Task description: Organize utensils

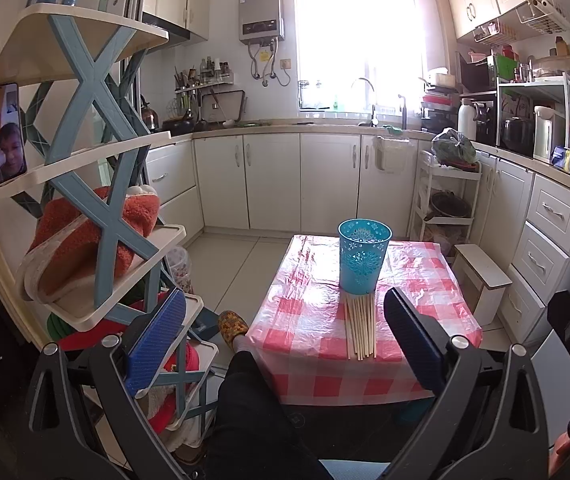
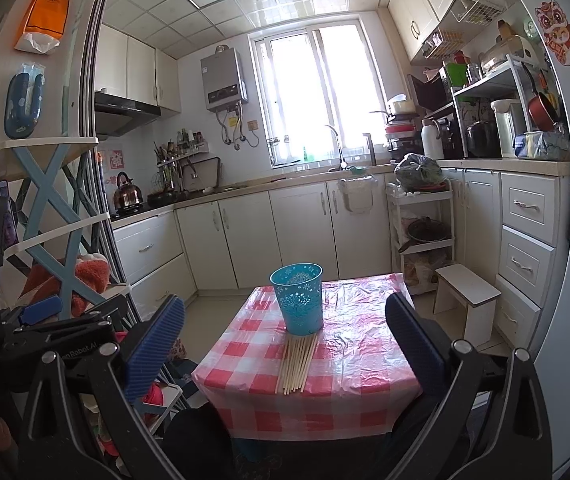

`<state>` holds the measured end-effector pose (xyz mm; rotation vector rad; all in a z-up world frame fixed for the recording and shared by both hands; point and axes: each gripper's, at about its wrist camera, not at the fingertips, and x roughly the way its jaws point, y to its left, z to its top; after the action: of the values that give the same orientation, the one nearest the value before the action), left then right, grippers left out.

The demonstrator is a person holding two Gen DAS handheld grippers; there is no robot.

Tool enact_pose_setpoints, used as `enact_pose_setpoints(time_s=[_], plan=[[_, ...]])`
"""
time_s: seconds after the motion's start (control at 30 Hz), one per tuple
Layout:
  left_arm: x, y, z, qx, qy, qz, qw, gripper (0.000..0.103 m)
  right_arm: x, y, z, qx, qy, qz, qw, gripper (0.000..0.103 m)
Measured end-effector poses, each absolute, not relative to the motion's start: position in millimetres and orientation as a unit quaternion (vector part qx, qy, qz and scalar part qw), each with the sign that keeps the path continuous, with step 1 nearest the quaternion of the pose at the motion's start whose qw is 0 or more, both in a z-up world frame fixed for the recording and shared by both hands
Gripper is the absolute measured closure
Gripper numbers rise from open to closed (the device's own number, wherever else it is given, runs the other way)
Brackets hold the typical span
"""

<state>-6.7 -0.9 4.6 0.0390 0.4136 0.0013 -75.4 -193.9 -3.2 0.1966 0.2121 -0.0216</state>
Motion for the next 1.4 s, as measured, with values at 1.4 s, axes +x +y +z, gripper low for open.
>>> enact_pose_setpoints(time_s=[1.4], plan=[[-7.3, -1.6, 7.6, 0.02, 0.207, -0.007, 0.978, 0.008, -77.1, -197.3, 3.9, 0.105, 0.108, -0.005, 0.989, 0.007]])
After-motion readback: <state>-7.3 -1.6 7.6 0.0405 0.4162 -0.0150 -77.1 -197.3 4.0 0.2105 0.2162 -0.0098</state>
